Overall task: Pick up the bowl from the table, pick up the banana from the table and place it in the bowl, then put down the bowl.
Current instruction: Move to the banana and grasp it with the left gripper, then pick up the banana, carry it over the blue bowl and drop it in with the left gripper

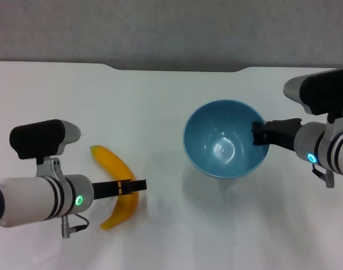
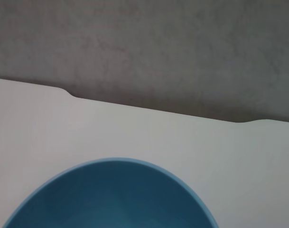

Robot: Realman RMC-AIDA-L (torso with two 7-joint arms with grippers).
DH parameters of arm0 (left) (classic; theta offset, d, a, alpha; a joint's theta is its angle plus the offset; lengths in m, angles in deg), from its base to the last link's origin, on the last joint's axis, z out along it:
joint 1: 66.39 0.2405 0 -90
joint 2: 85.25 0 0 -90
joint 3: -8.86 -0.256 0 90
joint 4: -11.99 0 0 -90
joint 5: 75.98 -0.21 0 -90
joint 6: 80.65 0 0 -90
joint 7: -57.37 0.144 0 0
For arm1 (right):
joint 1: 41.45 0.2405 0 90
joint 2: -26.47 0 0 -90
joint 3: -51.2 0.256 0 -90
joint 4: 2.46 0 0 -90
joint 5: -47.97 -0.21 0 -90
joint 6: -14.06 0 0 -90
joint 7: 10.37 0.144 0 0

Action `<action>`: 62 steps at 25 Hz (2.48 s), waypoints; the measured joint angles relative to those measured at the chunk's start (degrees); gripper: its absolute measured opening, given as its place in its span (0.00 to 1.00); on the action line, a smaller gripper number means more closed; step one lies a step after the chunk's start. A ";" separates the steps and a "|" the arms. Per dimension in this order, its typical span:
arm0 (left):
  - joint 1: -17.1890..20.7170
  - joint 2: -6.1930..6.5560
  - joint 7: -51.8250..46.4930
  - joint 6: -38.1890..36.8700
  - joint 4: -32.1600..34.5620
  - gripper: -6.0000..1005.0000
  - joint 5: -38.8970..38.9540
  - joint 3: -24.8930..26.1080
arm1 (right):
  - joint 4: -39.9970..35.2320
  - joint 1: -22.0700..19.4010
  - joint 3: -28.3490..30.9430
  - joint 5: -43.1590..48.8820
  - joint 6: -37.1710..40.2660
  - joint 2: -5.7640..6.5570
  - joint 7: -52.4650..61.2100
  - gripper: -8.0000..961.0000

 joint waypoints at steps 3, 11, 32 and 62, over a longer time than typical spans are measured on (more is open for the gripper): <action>-0.11 0.07 -0.17 -0.72 1.06 0.89 -0.40 0.00 | 0.04 0.00 -0.34 0.00 -0.21 0.00 0.00 0.07; -1.53 0.18 -0.15 -2.00 4.25 0.88 -0.68 -0.04 | 0.85 -0.29 -0.46 0.00 -0.39 0.00 -0.01 0.07; 3.20 0.62 1.92 -2.79 -2.64 0.52 -0.76 1.33 | -0.33 -0.71 -0.72 0.00 -0.35 0.00 -0.09 0.08; 13.18 0.40 22.12 1.37 -30.59 0.52 13.86 -1.63 | -7.08 10.62 -10.31 -12.21 -1.23 -0.31 0.49 0.09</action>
